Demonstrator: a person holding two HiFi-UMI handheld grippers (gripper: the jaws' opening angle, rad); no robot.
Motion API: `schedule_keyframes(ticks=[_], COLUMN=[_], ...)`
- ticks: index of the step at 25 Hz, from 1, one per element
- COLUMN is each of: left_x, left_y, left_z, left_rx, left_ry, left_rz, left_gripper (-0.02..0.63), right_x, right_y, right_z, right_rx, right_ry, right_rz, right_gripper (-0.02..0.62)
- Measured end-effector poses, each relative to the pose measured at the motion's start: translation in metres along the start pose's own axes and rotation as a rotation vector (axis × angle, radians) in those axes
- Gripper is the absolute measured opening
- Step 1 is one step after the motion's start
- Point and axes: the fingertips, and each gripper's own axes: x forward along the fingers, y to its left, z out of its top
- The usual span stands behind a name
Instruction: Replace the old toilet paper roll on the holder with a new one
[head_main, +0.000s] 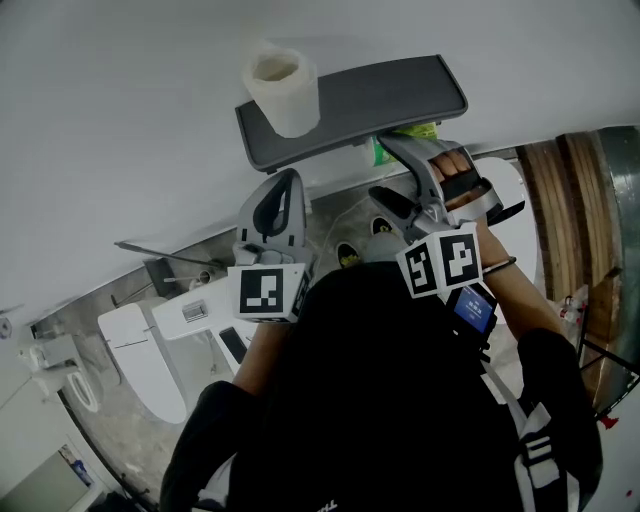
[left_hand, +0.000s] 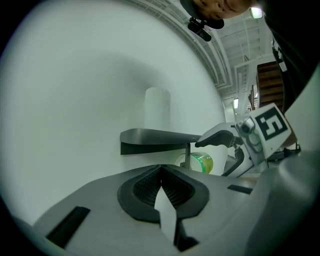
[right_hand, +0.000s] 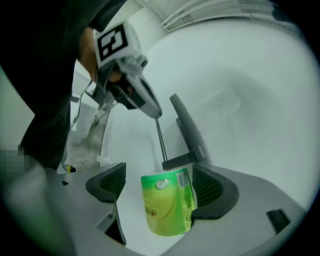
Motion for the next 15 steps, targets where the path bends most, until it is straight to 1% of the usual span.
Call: schedule_keyframes(ticks=[2, 3, 6, 7, 9, 11, 12, 13, 15], left_x=[0.001, 0.001, 0.003, 0.004, 0.004, 0.004, 0.004, 0.004, 0.003], left_y=[0.0, 0.0, -0.005, -0.007, -0.009, -0.009, -0.009, -0.008, -0.008], left_z=[0.0, 0.0, 0.002, 0.004, 0.005, 0.004, 0.004, 0.003, 0.002], left_rx=[-0.002, -0.003, 0.001, -0.001, -0.007, -0.007, -0.006, -0.006, -0.005], left_ry=[0.018, 0.024, 0.004, -0.011, -0.018, -0.01, -0.006, -0.004, -0.004], left_rz=[0.007, 0.01, -0.012, -0.023, -0.027, -0.022, -0.022, -0.022, -0.022], left_gripper=[0.021, 0.021, 0.023, 0.021, 0.022, 0.022, 0.023, 0.021, 0.023], right_x=[-0.013, -0.021, -0.047, -0.056, -0.075, -0.093, -0.101, -0.108, -0.118], right_y=[-0.007, -0.014, -0.047, -0.06, -0.084, -0.111, -0.124, -0.136, -0.151], right_z=[0.02, 0.03, 0.056, 0.061, 0.061, 0.055, 0.05, 0.042, 0.021], right_rx=[0.111, 0.164, 0.305, 0.358, 0.513, 0.67, 0.726, 0.773, 0.857], right_ry=[-0.104, -0.162, -0.349, -0.41, -0.514, -0.616, -0.66, -0.691, -0.719], right_rz=[0.054, 0.065, 0.044, 0.03, -0.017, -0.098, -0.147, -0.198, -0.293], right_gripper=[0.426, 0.426, 0.425, 0.425, 0.423, 0.419, 0.411, 0.377, 0.231])
